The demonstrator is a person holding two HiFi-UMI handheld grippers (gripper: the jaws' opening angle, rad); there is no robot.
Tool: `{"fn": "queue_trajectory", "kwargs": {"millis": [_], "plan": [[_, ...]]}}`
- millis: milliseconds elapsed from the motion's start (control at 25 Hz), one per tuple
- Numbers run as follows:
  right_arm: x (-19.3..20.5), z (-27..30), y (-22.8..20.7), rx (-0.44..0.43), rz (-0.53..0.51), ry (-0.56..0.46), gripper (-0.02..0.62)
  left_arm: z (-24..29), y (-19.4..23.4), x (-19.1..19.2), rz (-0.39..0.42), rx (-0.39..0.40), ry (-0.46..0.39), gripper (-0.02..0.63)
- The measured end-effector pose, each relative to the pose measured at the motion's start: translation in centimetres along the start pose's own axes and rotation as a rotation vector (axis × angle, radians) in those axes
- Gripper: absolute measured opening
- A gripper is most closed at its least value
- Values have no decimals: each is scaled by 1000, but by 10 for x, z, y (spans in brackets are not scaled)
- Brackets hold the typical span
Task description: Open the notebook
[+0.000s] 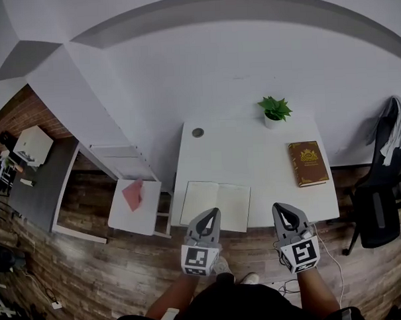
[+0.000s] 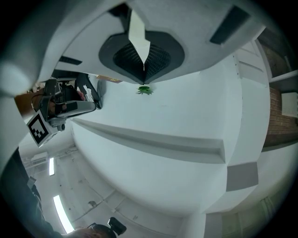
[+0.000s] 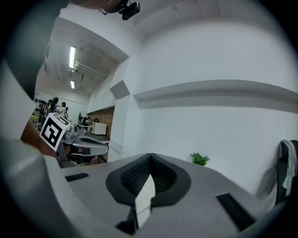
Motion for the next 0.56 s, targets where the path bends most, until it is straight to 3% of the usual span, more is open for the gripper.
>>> {"fn": "queue_trajectory", "kwargs": {"millis": [400, 560], "plan": [[2, 8, -2, -19, -41, -2, 0, -2, 2, 10, -2, -9, 26, 6], [4, 10, 2, -11, -5, 7, 0, -2, 4, 14, -7, -9, 35, 6]]}}
Point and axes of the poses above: the fingertips, and each gripper's own axes: z forward along the fingers, y to its left, x out of its underside, the point moved 1 cm from there along -z, backward along the fingers, and after that the axes turned 4 degrees about -y, right-handed, at the moved point
